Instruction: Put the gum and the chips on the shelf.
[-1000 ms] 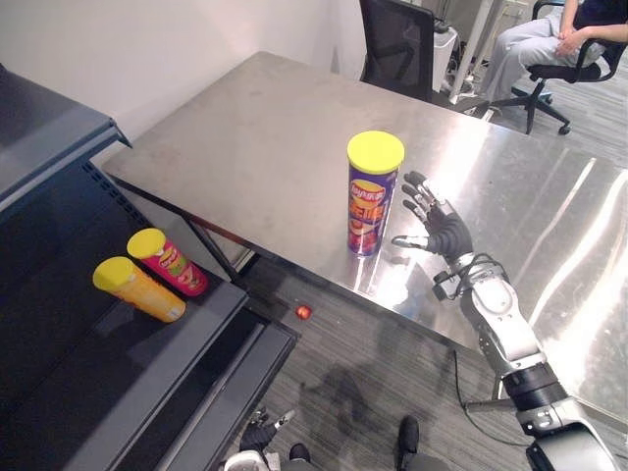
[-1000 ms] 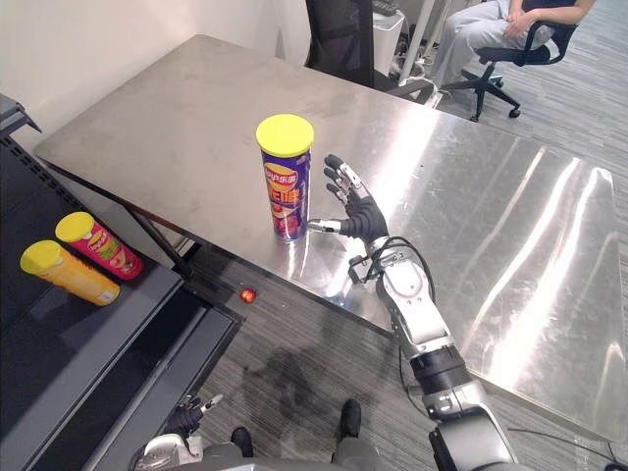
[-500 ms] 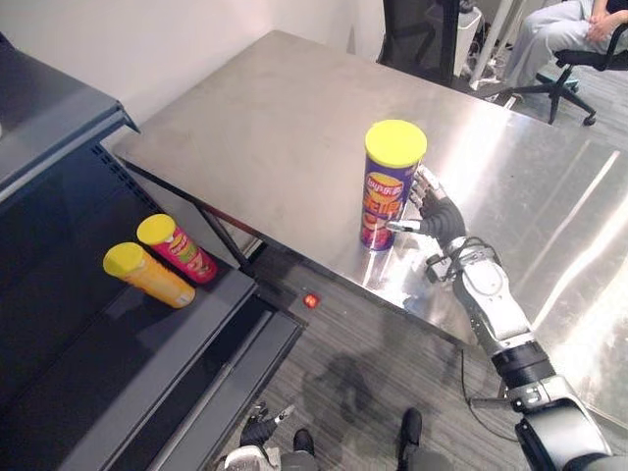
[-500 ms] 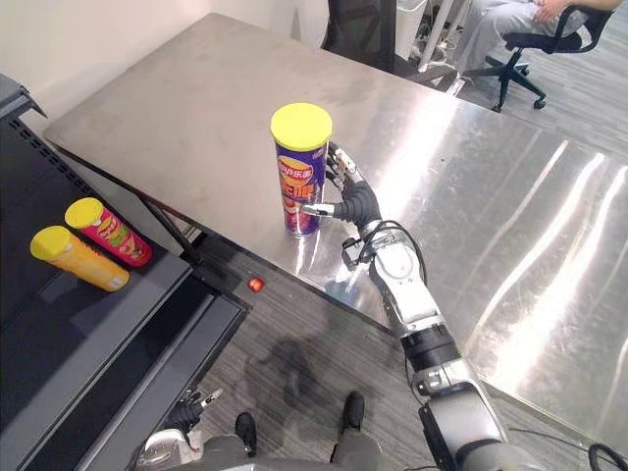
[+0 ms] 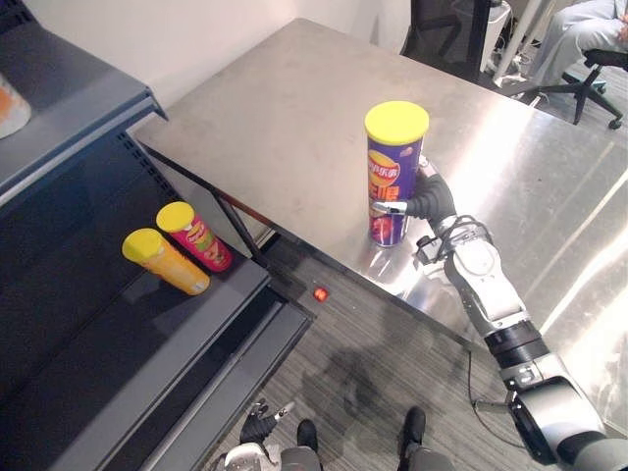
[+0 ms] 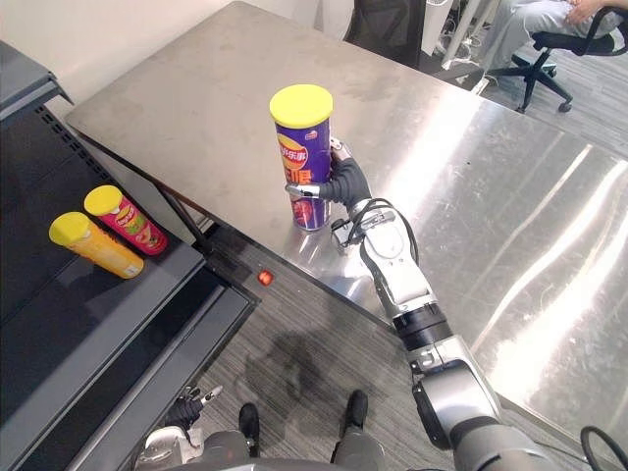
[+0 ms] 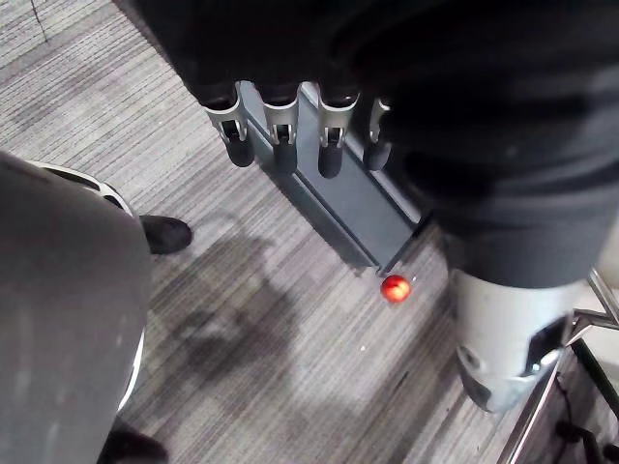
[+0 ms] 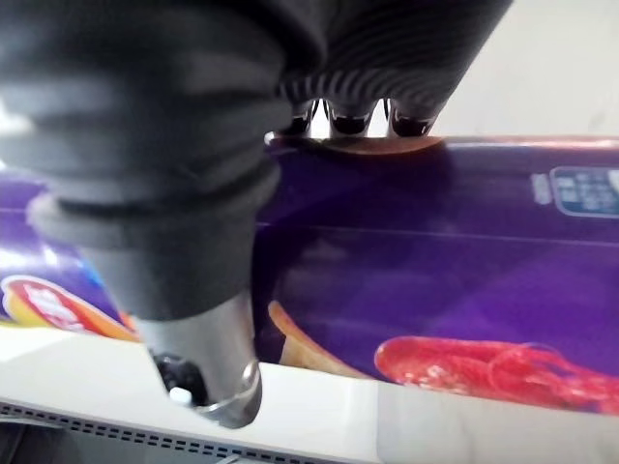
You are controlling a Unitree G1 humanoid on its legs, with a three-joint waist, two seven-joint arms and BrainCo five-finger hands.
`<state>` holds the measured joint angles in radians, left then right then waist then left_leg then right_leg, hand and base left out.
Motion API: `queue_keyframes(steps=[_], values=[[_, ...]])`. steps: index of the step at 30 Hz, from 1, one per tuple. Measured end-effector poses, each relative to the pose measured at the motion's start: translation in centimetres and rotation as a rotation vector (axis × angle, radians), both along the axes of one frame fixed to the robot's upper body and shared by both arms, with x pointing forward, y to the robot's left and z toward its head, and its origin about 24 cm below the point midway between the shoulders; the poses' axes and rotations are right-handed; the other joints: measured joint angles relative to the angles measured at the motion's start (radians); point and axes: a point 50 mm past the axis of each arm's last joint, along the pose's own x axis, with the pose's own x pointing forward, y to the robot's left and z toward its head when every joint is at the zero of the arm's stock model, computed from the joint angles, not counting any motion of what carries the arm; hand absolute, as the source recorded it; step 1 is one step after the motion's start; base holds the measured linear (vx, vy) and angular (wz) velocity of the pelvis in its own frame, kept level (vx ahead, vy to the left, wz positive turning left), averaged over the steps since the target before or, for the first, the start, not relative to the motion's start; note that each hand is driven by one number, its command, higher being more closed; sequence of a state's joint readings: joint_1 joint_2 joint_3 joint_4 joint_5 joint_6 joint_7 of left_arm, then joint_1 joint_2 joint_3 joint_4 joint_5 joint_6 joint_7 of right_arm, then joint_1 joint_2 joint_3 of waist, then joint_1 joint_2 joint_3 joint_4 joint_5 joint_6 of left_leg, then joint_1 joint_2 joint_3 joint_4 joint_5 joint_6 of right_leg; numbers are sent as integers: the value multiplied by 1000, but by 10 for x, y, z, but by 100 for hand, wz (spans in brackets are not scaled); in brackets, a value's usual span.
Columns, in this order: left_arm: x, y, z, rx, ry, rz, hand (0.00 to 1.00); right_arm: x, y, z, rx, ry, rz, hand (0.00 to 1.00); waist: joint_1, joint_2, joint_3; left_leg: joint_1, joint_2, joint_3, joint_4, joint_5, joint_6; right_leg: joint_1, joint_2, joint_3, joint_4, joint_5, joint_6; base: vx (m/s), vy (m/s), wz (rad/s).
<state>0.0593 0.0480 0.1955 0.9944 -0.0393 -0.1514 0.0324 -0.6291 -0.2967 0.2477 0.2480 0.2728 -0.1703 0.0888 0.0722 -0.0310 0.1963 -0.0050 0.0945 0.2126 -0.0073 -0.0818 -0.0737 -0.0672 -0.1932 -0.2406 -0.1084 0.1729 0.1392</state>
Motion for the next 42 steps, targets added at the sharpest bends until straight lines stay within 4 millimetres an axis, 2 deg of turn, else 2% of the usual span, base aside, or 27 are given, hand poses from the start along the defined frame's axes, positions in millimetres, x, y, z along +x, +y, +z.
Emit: queue_keyframes(steps=[4,13,17,21,26,30,36,42], values=[[2,0,1,-13,-9,27,0,0,1,1,-5,0,8,100,19,-3,1,-6,-11,-5,0,5,7,-2,-12,0,0,4,4,-65,9,8],[2,2,1,-9,-7,30,0,-3,6,22,12,-77,26,100,13,-13,3,-5,-11,29,2,12,2,-23,-9,33,0,3,4,-70,-19,-13],[2,3,1,-7,-8,32,0,-14,5,42,57,-169,29,100,14,-18,2,6,-5,49,1,15,-2,-26,-1,57,0,3,4,-55,-37,-14],[1,4,1,-6,-5,40,0,-39,-6,55,141,-285,21,100,8,-31,-4,14,-2,59,0,16,-3,-25,3,70,0,3,4,-40,-34,-9],[-5,9,0,6,9,52,0,-56,-20,44,206,-294,-15,100,-10,-51,-19,26,-5,80,-4,16,-4,-26,3,84,0,3,4,-43,-29,-12],[-9,14,-1,21,21,51,0,-72,-33,22,217,-243,-48,100,-39,-68,-32,31,-7,92,-7,17,-6,-31,2,88,0,0,1,-32,-30,-9],[-13,13,-2,40,36,21,0,-86,-49,-6,216,-151,-105,100,-45,-67,-58,52,-6,124,-16,14,-12,-35,10,117,0,-1,-1,-21,-31,-14],[-20,13,-4,39,57,28,0,-99,-51,-12,236,-140,-106,100,-56,-67,-83,76,-8,142,-23,12,-18,-29,17,136,1,-2,-2,-7,-27,-11]])
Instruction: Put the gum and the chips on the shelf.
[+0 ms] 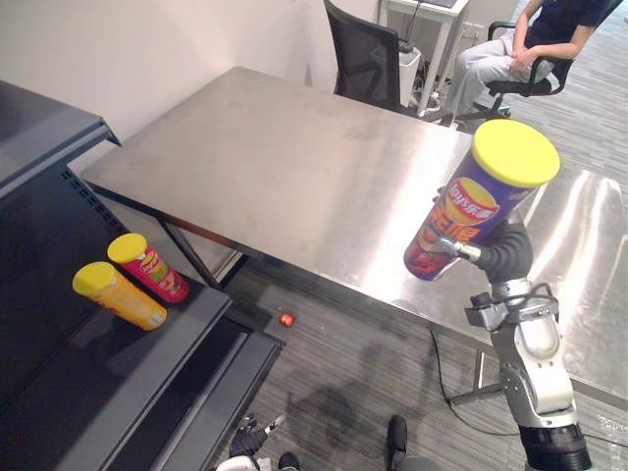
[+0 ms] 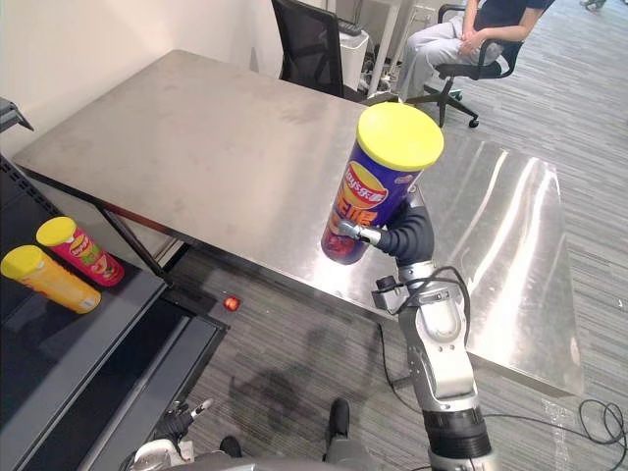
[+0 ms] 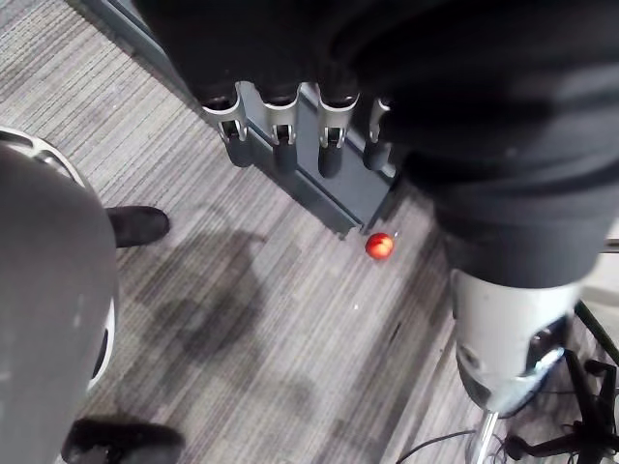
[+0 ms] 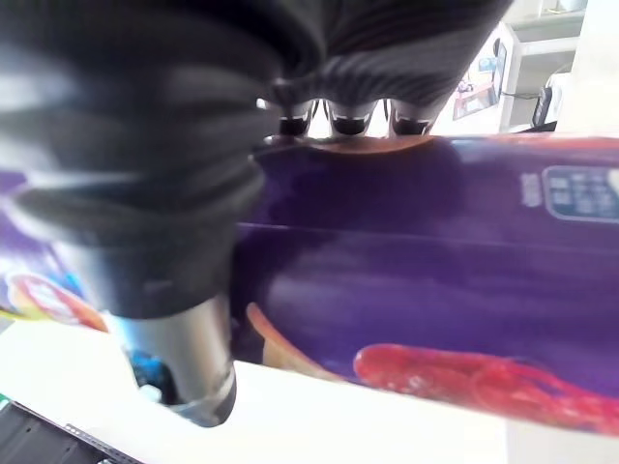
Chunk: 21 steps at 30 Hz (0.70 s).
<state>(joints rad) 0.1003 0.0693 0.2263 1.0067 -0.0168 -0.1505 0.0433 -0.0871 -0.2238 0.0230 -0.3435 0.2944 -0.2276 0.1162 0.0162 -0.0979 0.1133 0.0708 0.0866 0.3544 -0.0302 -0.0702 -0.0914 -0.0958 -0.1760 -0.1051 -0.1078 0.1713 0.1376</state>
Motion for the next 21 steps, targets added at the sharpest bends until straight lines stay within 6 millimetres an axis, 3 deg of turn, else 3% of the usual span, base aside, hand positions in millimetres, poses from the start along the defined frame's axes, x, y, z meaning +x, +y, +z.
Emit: queue_keyframes(steps=[4,6,10,13,14,15,16,17,18,19,21], values=[[-1,0,0,-3,0,11,0,-2,0,-6,9,22,-4,100,2,4,1,-35,17,17,99,-51,0,-44,-2,24,86,-39,-7,-29,-15,-15],[2,-1,0,-12,-12,25,0,-3,0,-8,10,32,-3,100,-2,23,16,-103,51,-4,268,-133,3,-112,-8,27,258,-128,-7,-46,-9,9],[0,-1,0,-53,-21,103,0,-3,8,-11,19,47,27,100,-8,39,35,-131,47,-69,314,-151,7,-124,-49,-23,386,-213,-13,-71,-19,55],[-1,-1,-1,-78,-26,153,0,0,16,-16,63,68,36,100,-7,54,44,-202,46,-208,275,-79,-9,-117,-71,-173,406,-234,-47,-44,-113,122],[0,1,0,-75,-38,160,0,2,16,-16,68,72,30,100,-7,59,48,-212,46,-259,236,-42,-21,-111,-74,-234,409,-241,-59,-51,-238,197],[2,1,1,-73,-46,166,0,5,15,-14,72,65,12,100,15,75,58,-215,59,-316,137,37,-34,-102,-62,-317,415,-258,-84,-50,-218,155],[1,1,1,-73,-44,171,0,6,14,-10,68,51,5,100,25,80,62,-207,77,-317,85,59,-20,-91,-53,-351,411,-263,-93,-90,-283,156],[-3,1,-1,-75,-29,178,0,9,10,-5,71,27,-14,100,31,103,73,-188,122,-210,13,46,61,-61,-36,-426,385,-267,-100,-66,-205,122],[-4,2,-1,-75,-22,179,0,9,6,-4,76,22,-35,100,29,102,75,-185,138,-140,-1,2,134,-46,-40,-466,364,-267,-102,-59,-199,168],[-6,6,-1,-70,-28,202,0,10,-4,0,87,8,-88,100,29,93,81,-206,160,-7,83,16,142,-38,-80,-529,370,-280,-127,-44,-165,146],[-19,7,-4,-75,2,224,0,12,-19,4,93,-10,-163,100,26,94,80,-196,202,142,329,37,155,-26,-109,-606,389,-299,-155,-74,-179,120]])
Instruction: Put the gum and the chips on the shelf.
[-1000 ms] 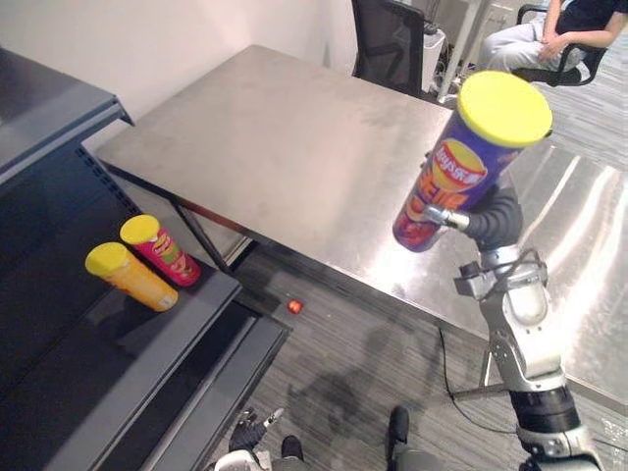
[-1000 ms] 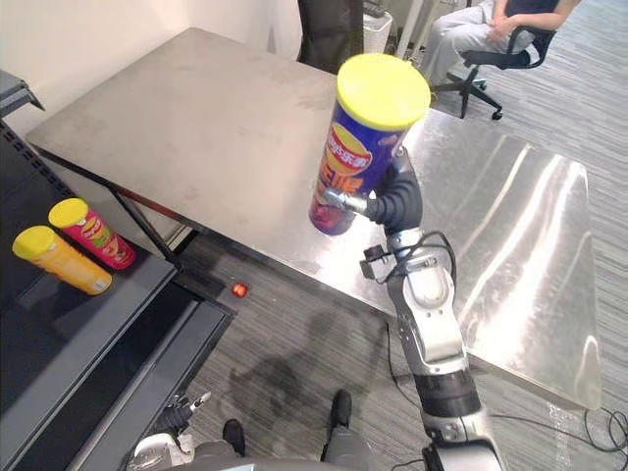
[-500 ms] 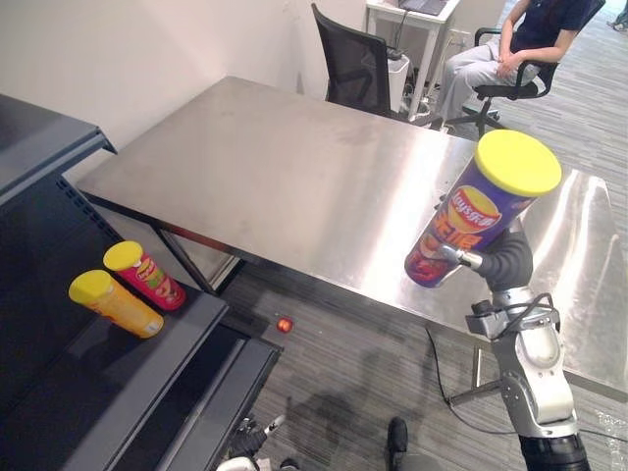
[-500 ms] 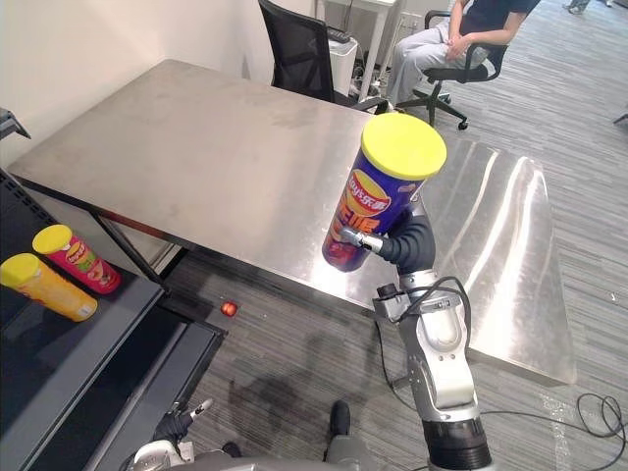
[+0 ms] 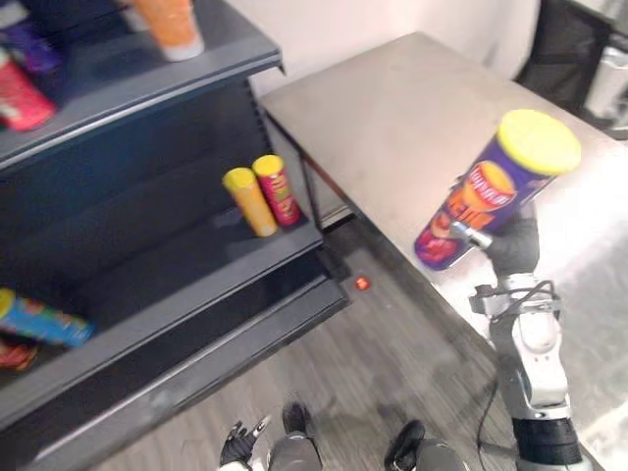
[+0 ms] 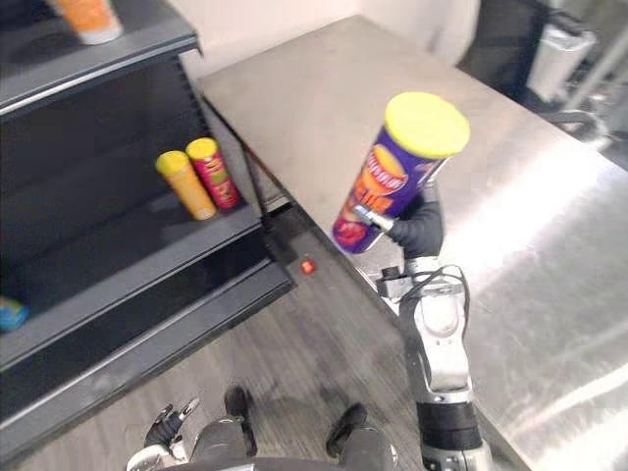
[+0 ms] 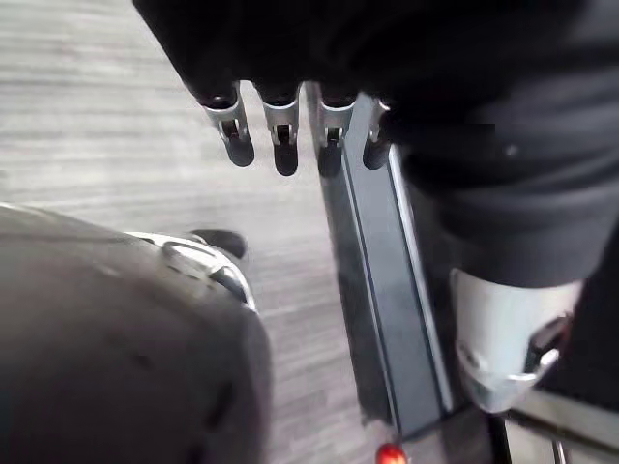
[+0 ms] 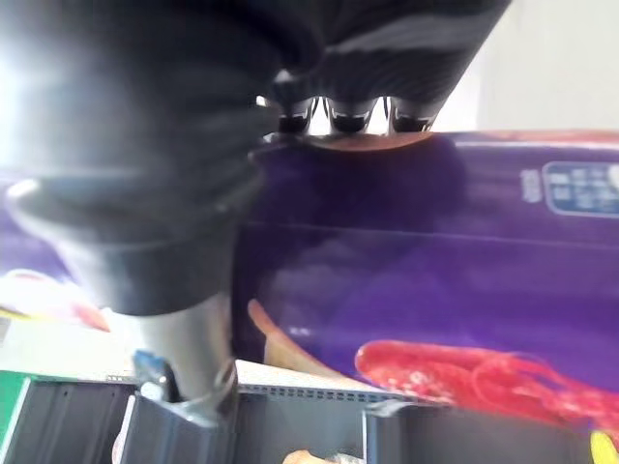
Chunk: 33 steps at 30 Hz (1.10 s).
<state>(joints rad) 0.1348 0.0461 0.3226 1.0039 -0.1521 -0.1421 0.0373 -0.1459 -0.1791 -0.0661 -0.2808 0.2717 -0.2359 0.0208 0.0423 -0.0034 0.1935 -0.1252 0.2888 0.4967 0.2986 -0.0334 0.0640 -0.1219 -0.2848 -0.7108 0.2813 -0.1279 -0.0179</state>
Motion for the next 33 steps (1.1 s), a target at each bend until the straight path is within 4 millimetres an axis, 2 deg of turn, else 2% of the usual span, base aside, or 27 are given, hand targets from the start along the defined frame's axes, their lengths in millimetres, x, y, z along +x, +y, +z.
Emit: queue_keyframes(steps=[2,4,5,6,8,9,10,11,12,13,16,21,29,32,33], values=[[-9,-2,-2,-10,21,-1,0,-5,-15,1,18,-18,-72,100,-14,24,-12,51,13,52,75,-16,-24,12,-1,-69,-9,-3,-6,-108,-95,103],[-7,-2,-2,-14,15,-5,0,-11,-33,-1,36,-15,-161,100,-23,43,-23,112,9,68,47,-30,-48,8,-9,-141,-9,-14,-12,-156,-5,115],[-7,-2,-2,-16,15,-5,0,-13,-37,-3,39,-8,-181,100,-30,45,-25,131,-1,65,5,-26,-59,8,-16,-167,-7,-13,-7,-216,82,113],[-10,-2,-3,-19,26,-3,0,-15,-41,-6,36,2,-201,100,-36,46,-25,146,-17,61,-64,-25,-88,9,-23,-198,-2,-9,3,-193,98,83],[-15,0,-4,-23,43,19,0,-19,-42,-9,37,10,-219,100,-40,43,-28,148,-37,63,-143,-27,-107,7,-36,-238,3,5,26,-192,132,72],[-16,1,-5,-24,49,23,0,-21,-42,-8,43,5,-224,100,-41,44,-29,147,-52,63,-193,-24,-141,0,-45,-260,9,17,26,-171,168,64],[-16,1,-5,-22,53,19,0,-21,-42,-8,43,3,-228,100,-43,45,-30,145,-60,62,-217,-26,-151,-8,-54,-271,19,20,27,-124,152,50],[-15,1,-5,-15,56,3,0,-22,-43,-8,47,0,-236,100,-42,44,-32,143,-73,63,-252,-27,-178,-23,-69,-281,38,24,24,-157,226,39],[-14,2,-4,-10,58,-2,0,-23,-46,-10,51,8,-251,100,-41,27,-31,131,-98,59,-268,-17,-182,-37,-101,-288,57,37,22,-114,174,40],[-16,1,-5,-11,68,-7,0,-26,-49,-13,49,20,-271,100,-42,21,-32,128,-117,47,-268,-18,-178,-33,-122,-293,63,50,23,-108,185,30],[-16,5,-4,6,70,-3,0,-27,-51,-15,58,30,-295,100,-45,13,-31,117,-138,46,-246,-33,-156,-29,-137,-285,49,88,25,-78,120,5],[-15,14,-2,24,60,38,0,-26,-49,-21,28,60,-304,100,-40,-1,-28,101,-130,71,-229,-53,-149,-34,-90,-254,-43,146,26,-62,60,-14],[-14,14,-2,12,47,44,0,-22,-43,-29,29,95,-267,100,-40,-8,-25,113,-121,69,-296,-12,-164,-42,-43,-240,-78,151,23,39,-6,-3],[-13,13,-2,6,42,44,0,-9,-23,-40,19,155,-169,100,-29,-21,-22,97,-113,67,-278,-13,-164,-42,-39,-240,-92,153,25,54,2,7],[-8,13,0,7,27,39,0,-6,-12,-43,11,167,-119,100,-20,-29,-17,71,-97,64,-225,-39,-159,-41,-35,-240,-100,162,24,29,-4,8]])
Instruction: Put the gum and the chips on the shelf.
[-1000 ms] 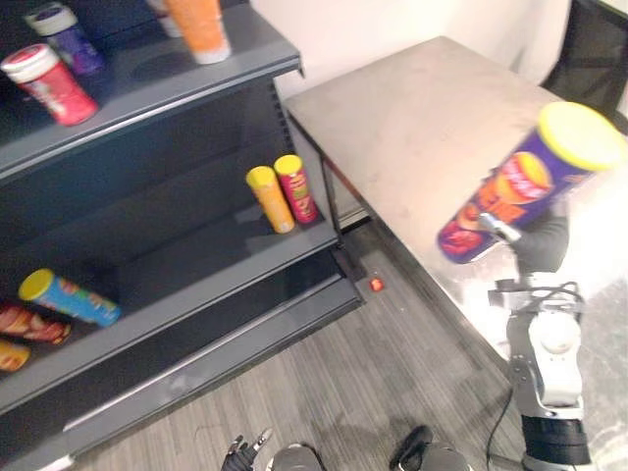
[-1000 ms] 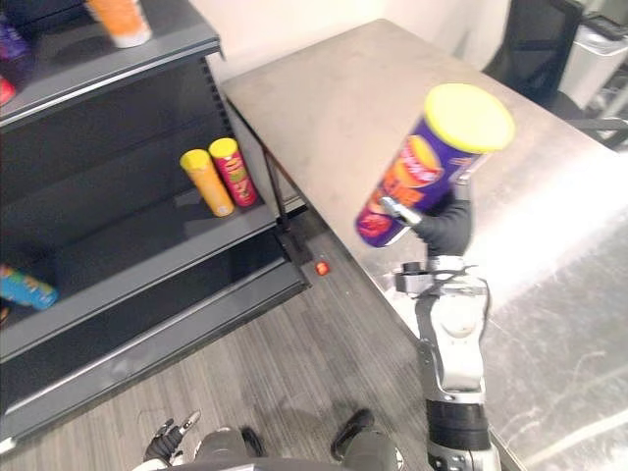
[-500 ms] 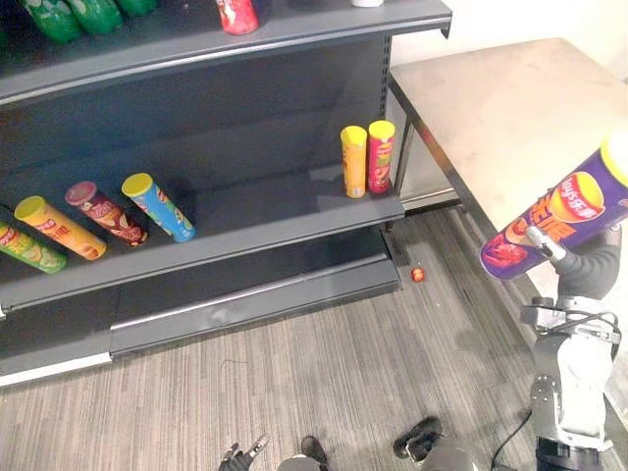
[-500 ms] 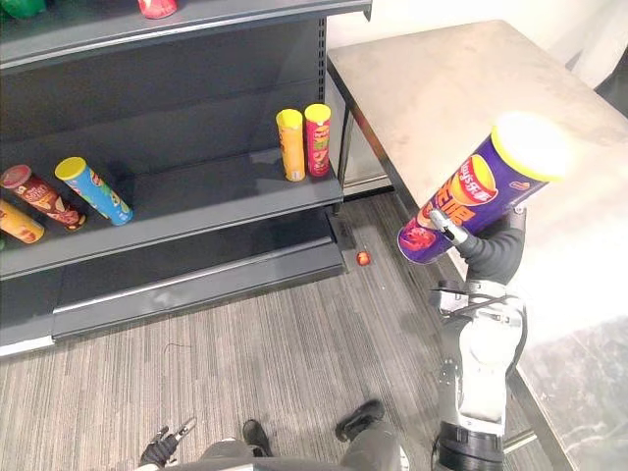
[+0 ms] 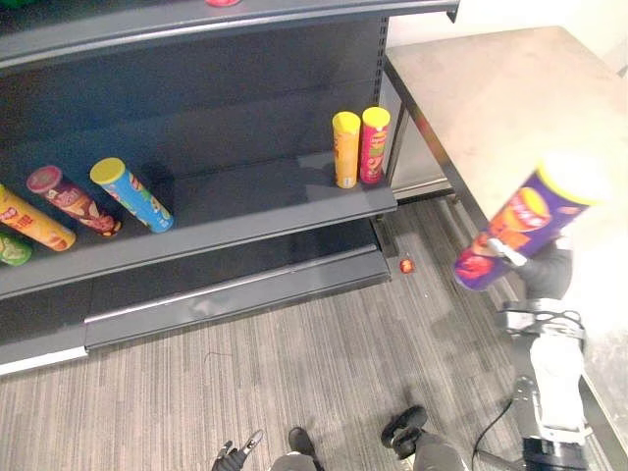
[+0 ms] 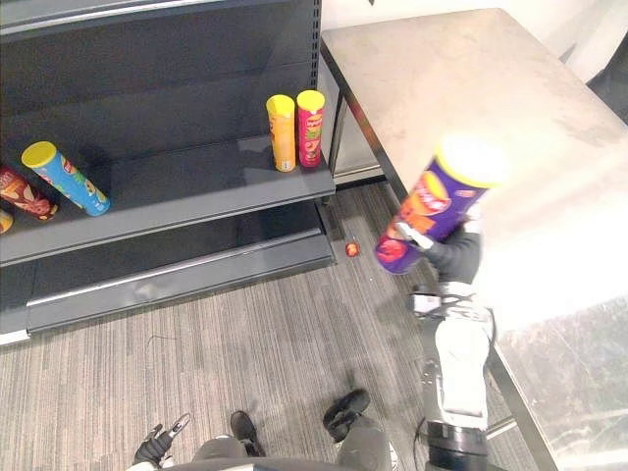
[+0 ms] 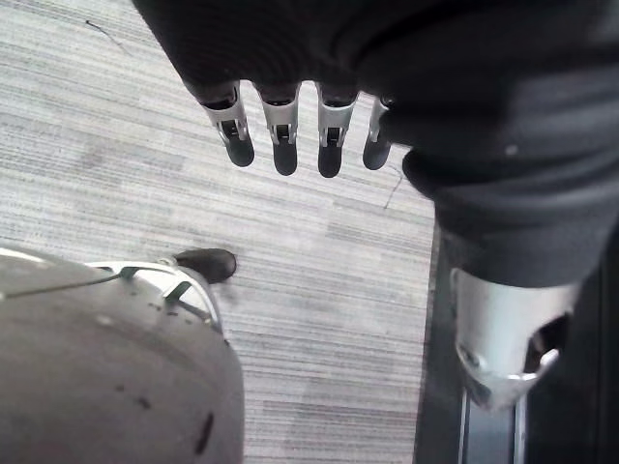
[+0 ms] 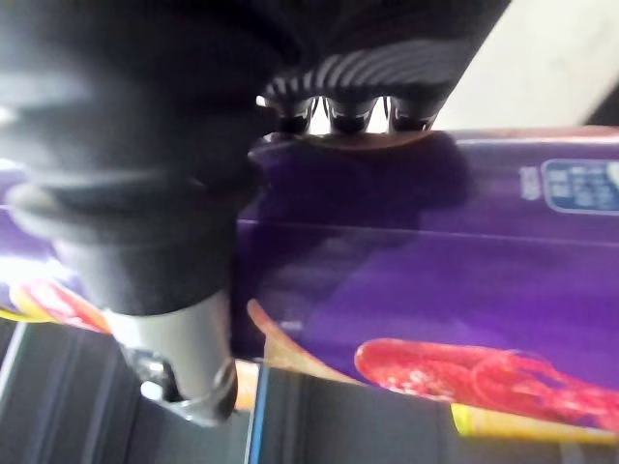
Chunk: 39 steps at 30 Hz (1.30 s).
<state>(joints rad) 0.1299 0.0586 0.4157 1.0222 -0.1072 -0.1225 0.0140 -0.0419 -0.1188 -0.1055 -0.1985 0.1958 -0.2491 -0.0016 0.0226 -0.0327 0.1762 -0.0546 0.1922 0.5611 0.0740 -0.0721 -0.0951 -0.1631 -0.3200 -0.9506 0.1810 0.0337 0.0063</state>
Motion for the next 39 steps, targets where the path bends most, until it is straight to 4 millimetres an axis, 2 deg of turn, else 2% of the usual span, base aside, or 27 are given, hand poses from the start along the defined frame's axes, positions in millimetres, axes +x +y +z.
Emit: queue_keyframes(steps=[4,5,7,8,9,10,11,12,14,17,18,19,20,22,23,26,29,32,33,34,36,38,39], values=[[12,0,4,6,-41,-18,0,7,32,2,-22,-4,154,100,47,-19,10,-65,53,-5,169,-96,6,17,20,1,-27,29,5,-5,73,7],[14,0,4,0,-54,-6,0,7,37,2,-29,-7,183,100,59,-21,12,-76,57,-19,194,-117,11,27,17,3,-37,50,15,-30,200,22],[16,-2,5,-5,-60,-8,0,7,39,1,-31,0,197,100,63,-21,12,-97,40,-59,214,-144,35,36,-7,35,-16,84,32,-29,229,50],[16,-2,5,-3,-60,-13,0,6,40,0,-32,2,198,100,61,-20,13,-101,31,-76,214,-148,41,28,-22,74,9,94,27,-4,282,67],[16,-3,5,-2,-57,-31,0,6,38,0,-36,4,197,100,58,-9,20,-96,10,-117,211,-156,56,-11,-56,221,100,122,-8,35,256,59],[17,-4,5,2,-55,-49,0,6,37,-1,-36,6,192,100,54,-2,24,-94,2,-139,209,-158,62,-53,-63,337,162,117,-27,65,291,89],[19,-3,5,15,-54,-82,0,4,36,-4,-31,18,187,100,41,9,31,-98,-8,-188,202,-157,75,-104,-13,584,214,49,11,113,222,113],[19,1,7,33,-55,-90,0,2,35,-7,-30,31,186,100,29,5,31,-92,-29,-236,170,-145,88,-117,59,752,198,-20,49,113,155,125],[15,4,6,44,-39,-84,0,0,35,-10,-26,40,185,100,10,0,34,-52,-66,-283,112,-117,95,-116,116,837,157,-47,56,168,48,114],[12,2,4,39,-19,-85,0,-1,36,-10,-27,39,190,100,4,9,41,4,-95,-358,72,-112,92,-143,197,871,77,-47,56,209,-43,103],[13,2,3,36,-16,-87,0,-2,35,-9,-30,37,194,100,-2,-1,39,13,-106,-387,69,-112,85,-150,216,923,24,-32,66,268,-131,117],[13,5,4,45,-13,-94,0,-4,36,-8,-29,32,196,100,-9,-14,45,29,-124,-398,70,-120,67,-149,216,984,-13,43,71,217,-130,105],[12,3,3,40,-10,-94,0,-5,35,-7,-31,26,194,100,-16,-16,51,40,-129,-413,70,-129,53,-143,210,994,2,18,89,234,-163,68],[7,-8,-2,3,9,-79,0,-6,35,-4,-30,10,196,100,-20,19,51,40,-89,-433,69,-125,27,-122,241,978,-14,6,86,231,-172,20],[6,-9,-2,0,12,-74,0,-8,33,-3,-30,5,187,100,-21,23,52,41,-74,-435,68,-122,20,-110,252,969,-29,4,82,205,-174,14],[5,-8,-2,-2,9,-60,0,-12,22,-5,5,10,144,100,-41,26,54,38,-50,-442,64,-96,-21,-81,264,922,-34,-8,63,108,-109,32],[13,-8,-1,-2,-12,-70,0,-20,17,-6,46,7,135,100,-51,29,53,6,-51,-497,41,-55,-31,-69,246,844,-64,-20,49,30,-50,77],[22,-11,1,-5,-31,-85,0,-24,18,-10,72,19,133,100,-49,29,54,-34,-63,-504,6,17,-33,-69,219,768,-83,-23,44,-31,-44,94],[22,-11,1,-5,-32,-85,0,-24,20,-11,93,20,127,100,-51,32,55,-34,-65,-458,-16,48,-27,-58,209,736,-86,-27,38,-67,-33,67],[22,-12,1,-5,-32,-86,0,-25,20,-12,102,22,121,100,-53,36,54,-33,-64,-423,-25,57,-24,-53,206,722,-88,-29,35,-97,-24,76],[21,-16,0,2,-19,-101,0,-26,19,-14,109,32,91,100,-57,61,60,-35,-57,-266,-60,72,-2,-42,202,670,-92,-34,29,-107,9,64],[22,-17,-1,15,-9,-123,0,-27,17,-16,91,45,58,100,-62,74,62,-41,-56,-242,-94,70,13,-50,206,654,-97,-37,32,-117,35,37],[22,-16,0,28,-5,-124,0,-27,18,-16,85,49,42,100,-61,72,62,-48,-64,-239,-108,75,17,-60,202,656,-104,-34,39,-110,44,15]])
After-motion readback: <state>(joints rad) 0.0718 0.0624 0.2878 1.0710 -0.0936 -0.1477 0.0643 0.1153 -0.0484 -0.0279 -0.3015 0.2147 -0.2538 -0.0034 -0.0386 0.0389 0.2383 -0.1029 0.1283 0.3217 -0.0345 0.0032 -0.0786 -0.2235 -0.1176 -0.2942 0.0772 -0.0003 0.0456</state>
